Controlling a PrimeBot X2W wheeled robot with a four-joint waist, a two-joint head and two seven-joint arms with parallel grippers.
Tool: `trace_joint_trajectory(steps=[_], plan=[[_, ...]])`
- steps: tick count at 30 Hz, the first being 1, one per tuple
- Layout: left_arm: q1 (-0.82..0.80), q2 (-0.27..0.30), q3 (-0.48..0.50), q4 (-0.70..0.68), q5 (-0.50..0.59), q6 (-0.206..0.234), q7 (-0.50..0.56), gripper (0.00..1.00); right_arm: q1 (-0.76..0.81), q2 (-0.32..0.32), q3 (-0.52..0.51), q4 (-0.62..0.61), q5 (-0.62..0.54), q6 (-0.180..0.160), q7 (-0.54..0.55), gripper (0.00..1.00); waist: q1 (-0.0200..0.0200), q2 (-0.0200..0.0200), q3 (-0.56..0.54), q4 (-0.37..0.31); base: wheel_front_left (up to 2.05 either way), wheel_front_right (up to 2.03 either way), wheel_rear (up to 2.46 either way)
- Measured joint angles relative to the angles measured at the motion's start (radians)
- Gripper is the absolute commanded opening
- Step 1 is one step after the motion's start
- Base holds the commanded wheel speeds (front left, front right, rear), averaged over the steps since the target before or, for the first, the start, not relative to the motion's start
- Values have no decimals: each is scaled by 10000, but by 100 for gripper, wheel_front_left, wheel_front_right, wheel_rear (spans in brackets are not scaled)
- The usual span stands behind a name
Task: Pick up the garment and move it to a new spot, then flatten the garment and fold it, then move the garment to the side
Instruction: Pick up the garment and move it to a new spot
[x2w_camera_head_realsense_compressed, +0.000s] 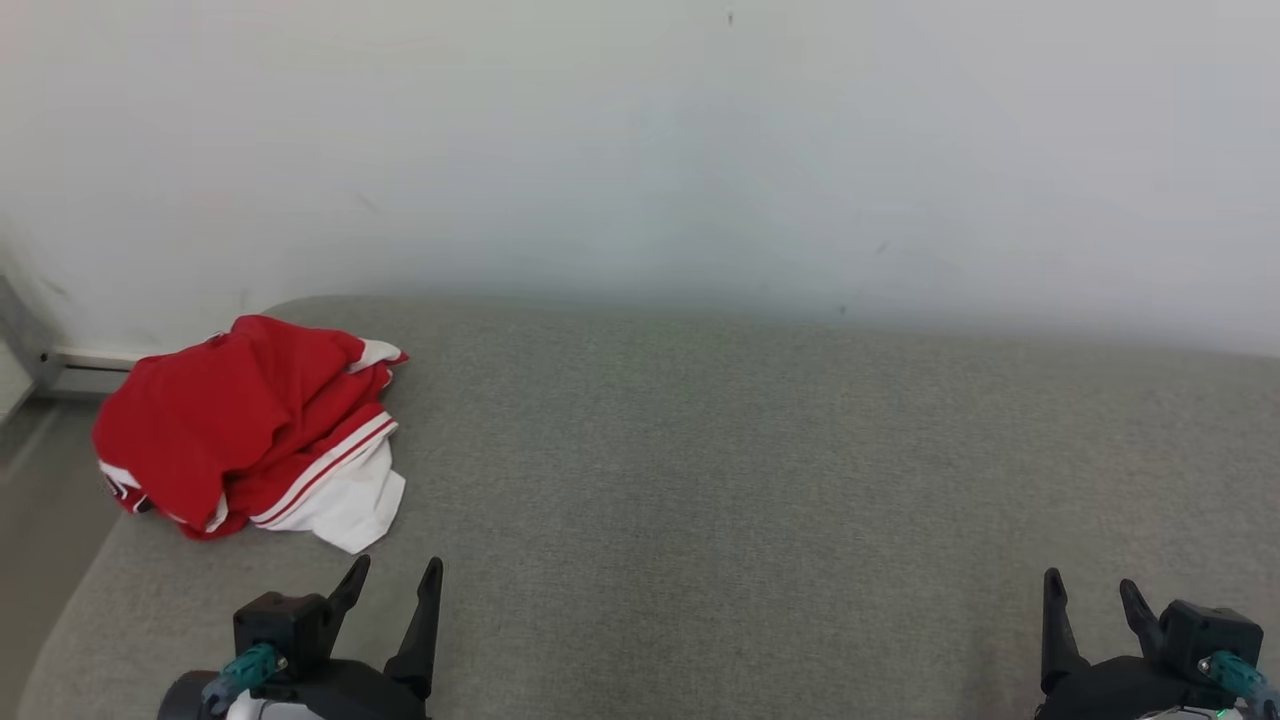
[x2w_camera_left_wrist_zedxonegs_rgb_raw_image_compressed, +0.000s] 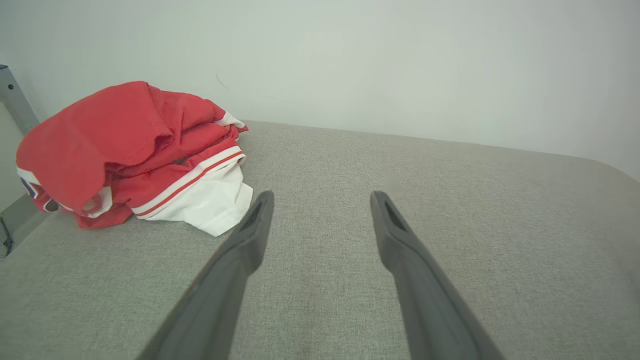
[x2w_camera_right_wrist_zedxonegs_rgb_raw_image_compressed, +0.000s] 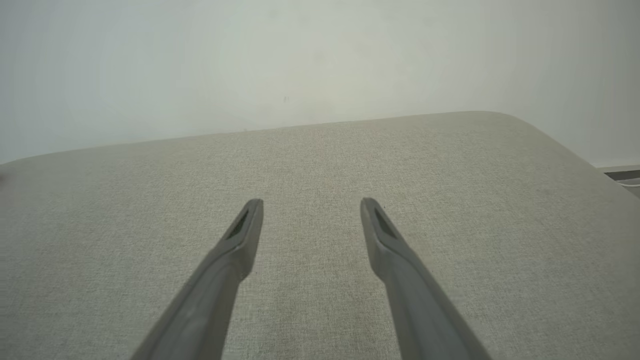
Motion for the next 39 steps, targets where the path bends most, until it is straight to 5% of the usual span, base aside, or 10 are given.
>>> trace_joint_trajectory(steps=[26,39], plan=[[-1,234,174,-157,115,77,244,100,-155,276,224,-401,-268,0,447,100,0,0,234,2951,0,0,0],[51,313,297,-272,111,77,316,100,-255,313,527,-437,-309,0,612,100,0,1,221,3253,0,0,0]])
